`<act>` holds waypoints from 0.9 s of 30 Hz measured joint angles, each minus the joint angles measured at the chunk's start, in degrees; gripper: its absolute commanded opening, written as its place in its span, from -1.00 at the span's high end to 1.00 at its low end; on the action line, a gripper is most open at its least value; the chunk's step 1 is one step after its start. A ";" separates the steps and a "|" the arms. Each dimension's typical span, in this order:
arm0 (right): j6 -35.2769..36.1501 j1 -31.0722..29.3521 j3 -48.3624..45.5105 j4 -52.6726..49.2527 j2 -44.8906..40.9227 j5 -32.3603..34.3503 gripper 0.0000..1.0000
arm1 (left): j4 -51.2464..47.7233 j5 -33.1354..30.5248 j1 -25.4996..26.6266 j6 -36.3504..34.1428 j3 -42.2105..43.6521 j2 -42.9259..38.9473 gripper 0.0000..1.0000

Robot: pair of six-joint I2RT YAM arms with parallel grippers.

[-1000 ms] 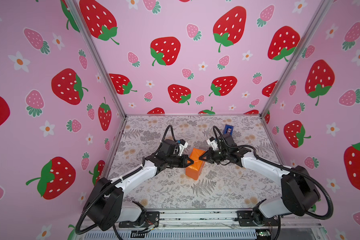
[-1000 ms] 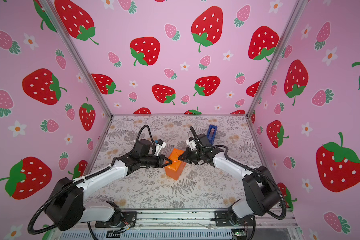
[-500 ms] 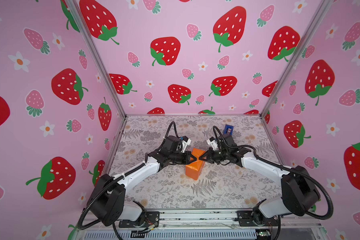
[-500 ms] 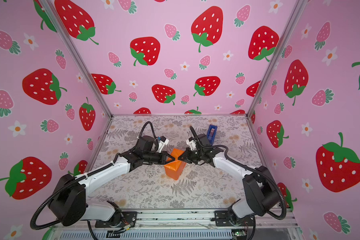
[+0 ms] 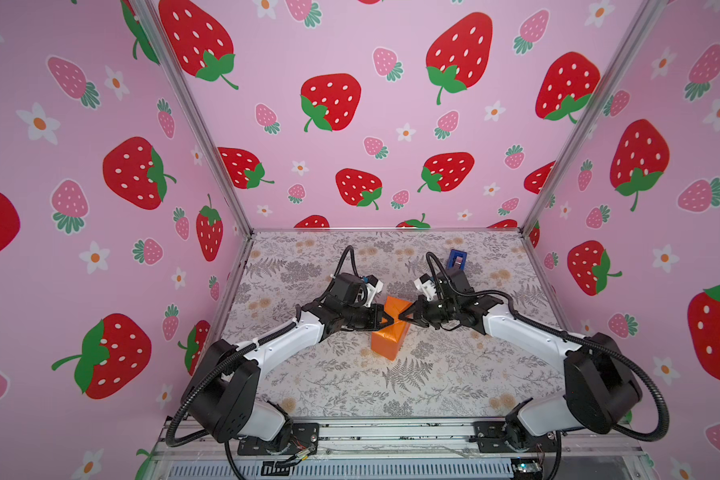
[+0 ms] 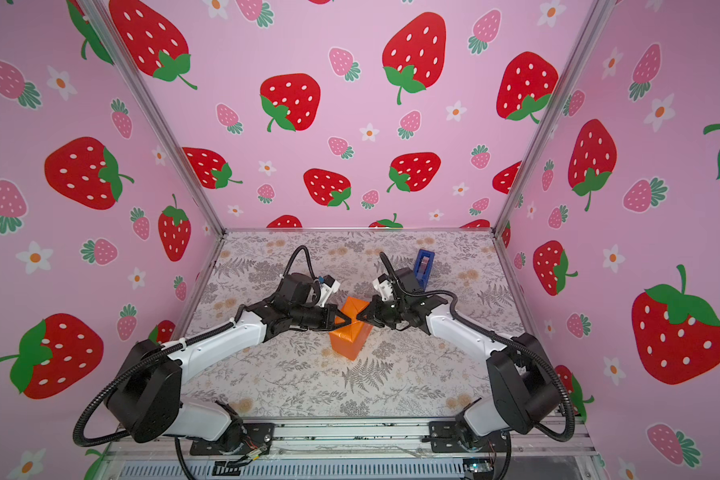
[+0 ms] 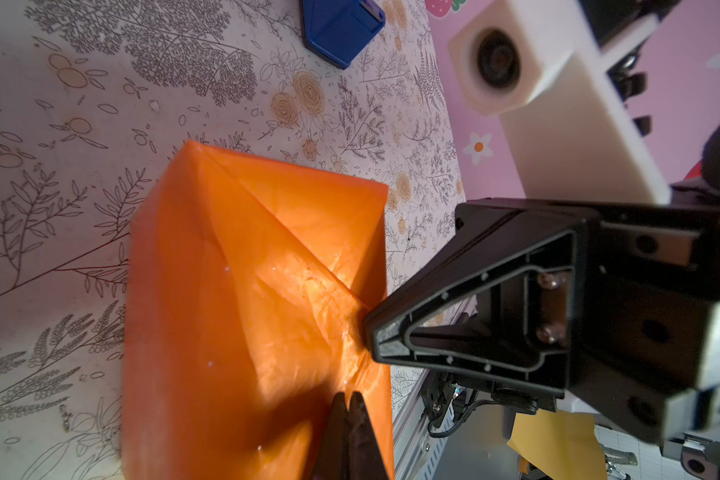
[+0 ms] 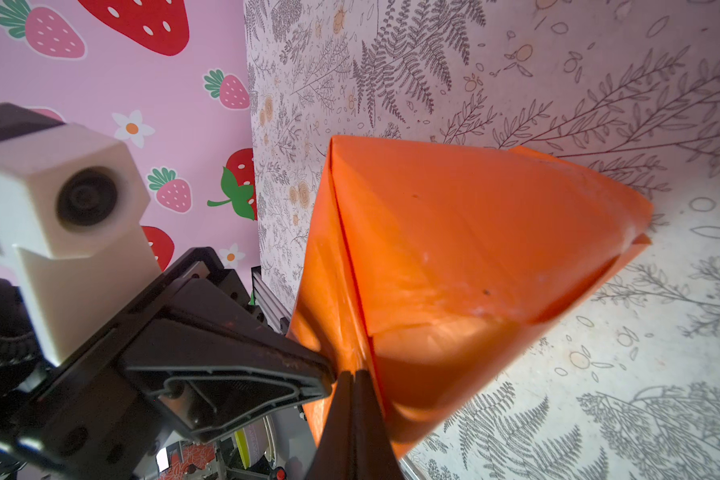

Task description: Wrap the gift box in paper

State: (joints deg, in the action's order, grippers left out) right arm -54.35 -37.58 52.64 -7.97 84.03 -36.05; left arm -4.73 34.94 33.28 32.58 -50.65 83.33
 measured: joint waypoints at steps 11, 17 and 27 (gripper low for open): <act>3.82 10.73 3.15 -8.02 -4.28 4.76 0.97 | 0.37 -0.15 -0.02 -1.53 0.42 -0.09 1.00; 10.78 19.71 4.74 -7.72 -7.28 9.33 0.73 | 0.39 -0.22 -0.02 -1.97 0.46 -0.11 1.00; 17.75 35.76 11.80 -0.96 9.70 -1.25 0.36 | 0.28 -0.33 -0.04 -2.40 0.46 -0.15 1.00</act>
State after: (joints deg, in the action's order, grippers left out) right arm -36.60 -1.83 64.45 -8.93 93.73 -37.30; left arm -4.45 34.61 33.23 30.17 -50.19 83.18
